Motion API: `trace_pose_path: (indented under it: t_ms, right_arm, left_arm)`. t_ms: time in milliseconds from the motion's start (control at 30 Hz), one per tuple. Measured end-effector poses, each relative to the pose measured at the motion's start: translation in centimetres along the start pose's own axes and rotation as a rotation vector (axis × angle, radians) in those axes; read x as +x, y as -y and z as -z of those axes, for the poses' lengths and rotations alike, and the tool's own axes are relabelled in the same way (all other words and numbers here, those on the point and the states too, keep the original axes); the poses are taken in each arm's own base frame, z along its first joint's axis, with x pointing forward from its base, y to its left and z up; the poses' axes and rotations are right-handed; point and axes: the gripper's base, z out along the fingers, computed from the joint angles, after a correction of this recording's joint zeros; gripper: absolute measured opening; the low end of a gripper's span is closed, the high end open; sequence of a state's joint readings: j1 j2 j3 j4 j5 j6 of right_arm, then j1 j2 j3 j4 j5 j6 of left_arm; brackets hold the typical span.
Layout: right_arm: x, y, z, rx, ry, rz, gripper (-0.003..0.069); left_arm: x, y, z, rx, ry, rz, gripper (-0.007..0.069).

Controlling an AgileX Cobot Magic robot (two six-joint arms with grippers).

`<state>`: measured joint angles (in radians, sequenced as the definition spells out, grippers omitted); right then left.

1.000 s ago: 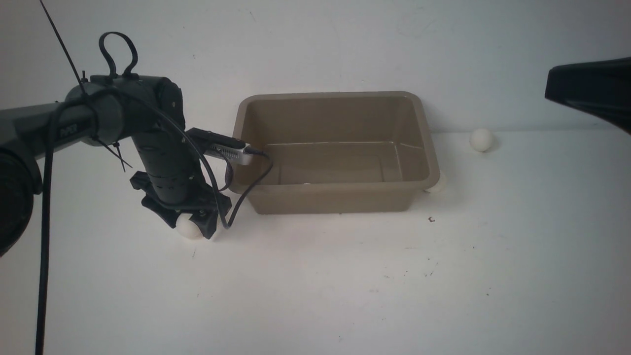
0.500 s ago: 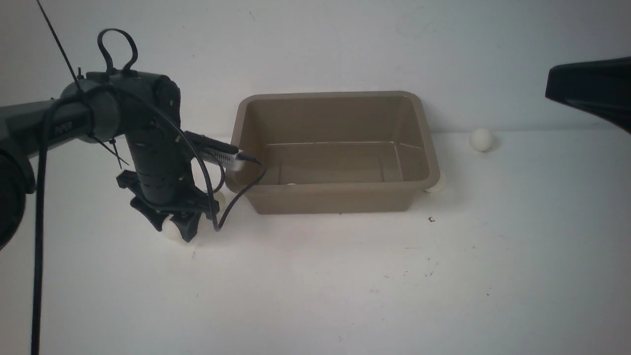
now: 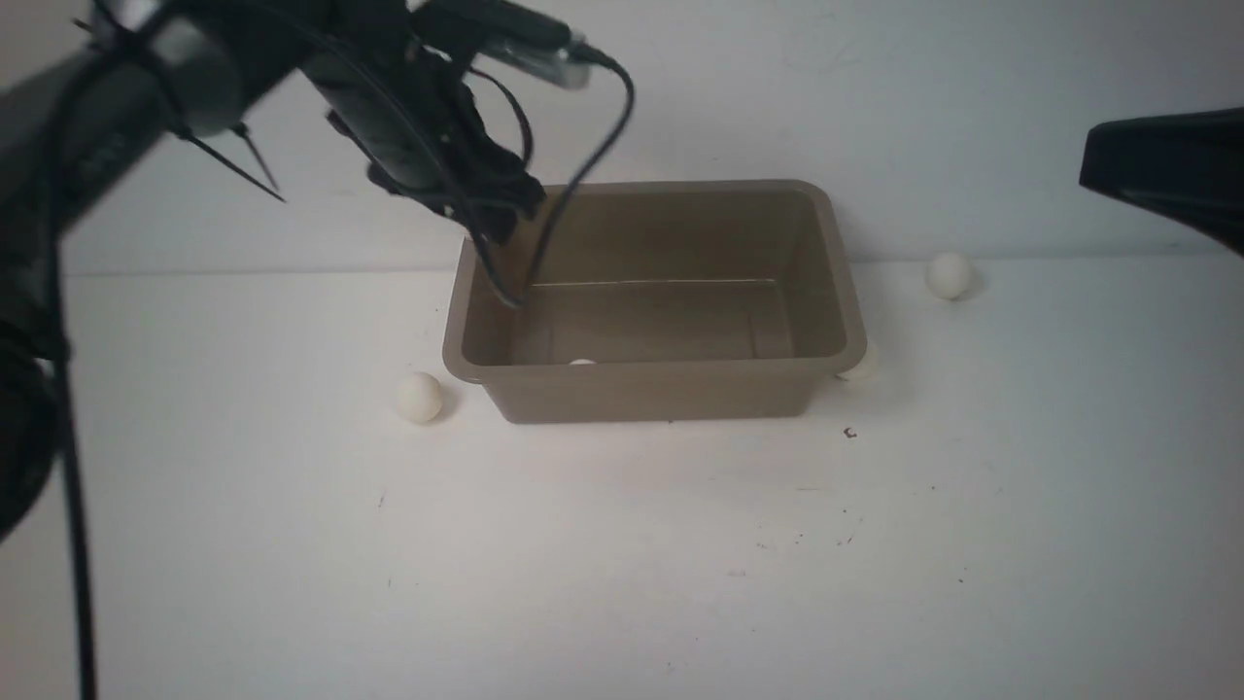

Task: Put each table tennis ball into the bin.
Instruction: Use the left arm to put the table tennis ball into the box, then use the left arm to clamp the table tennis ball closest to it

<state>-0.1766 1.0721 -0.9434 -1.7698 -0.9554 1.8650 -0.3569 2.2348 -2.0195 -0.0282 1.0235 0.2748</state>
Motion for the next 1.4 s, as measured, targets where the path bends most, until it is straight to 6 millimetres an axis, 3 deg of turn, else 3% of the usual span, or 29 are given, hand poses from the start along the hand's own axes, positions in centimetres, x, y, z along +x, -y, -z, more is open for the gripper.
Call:
trace_pose_path:
  t_ms: [167, 300, 400, 467, 533, 633, 700, 733, 800, 933, 1133, 1400]
  right_arm:
    - [0.1, -0.2, 0.0, -0.025, -0.007, 0.0, -0.0018]
    - [0.1, -0.3, 0.0, -0.028, -0.008, 0.0, -0.0018]
    - [0.1, -0.3, 0.0, -0.029, -0.009, 0.0, -0.0018]
    - [0.1, -0.3, 0.0, -0.029, -0.009, 0.0, -0.0018]
    - [0.1, -0.3, 0.0, -0.03, -0.009, 0.0, -0.0018]
    - [0.1, -0.3, 0.0, -0.031, -0.009, 0.0, -0.0018]
    - [0.1, -0.3, 0.0, -0.031, -0.009, 0.0, -0.0018]
    - [0.1, -0.3, 0.0, -0.031, -0.009, 0.0, -0.0018]
    - [0.1, -0.3, 0.0, -0.033, -0.01, 0.0, -0.0018]
    - [0.1, -0.3, 0.0, -0.038, -0.012, 0.001, -0.0018]
    - [0.1, -0.4, 0.0, -0.047, -0.014, 0.001, -0.0018]
    - [0.1, -0.4, 0.0, -0.049, -0.015, 0.001, -0.0018]
  left_arm:
    - [-0.1, 0.2, -0.2, 0.006, -0.01, -0.084, 0.037]
    - [-0.3, 0.2, 0.4, 0.006, -0.005, -0.086, 0.0499]
    - [-0.6, 0.1, 1.8, 0.004, -0.005, -0.09, 0.0512]
    - [-0.8, 0.0, 4.1, -0.005, 0.015, -0.117, 0.0505]
    - [-0.8, -0.8, 7.9, -0.028, 0.064, -0.171, 0.0488]
    - [0.3, -3.0, 13.8, -0.064, 0.135, -0.207, 0.0481]
    - [1.5, -4.8, 16.6, -0.073, 0.161, -0.212, 0.0481]
    - [2.4, -6.2, 17.9, -0.082, 0.178, -0.205, 0.0479]
    - [3.7, -7.7, 18.6, -0.062, 0.192, -0.207, 0.0479]
    - [5.4, -9.0, 18.3, -0.004, 0.2, -0.221, 0.0479]
    - [8.8, -10.2, 14.7, 0.141, 0.154, -0.255, 0.0479]
    - [12.5, -9.9, 9.9, 0.28, 0.074, -0.409, 0.0479]
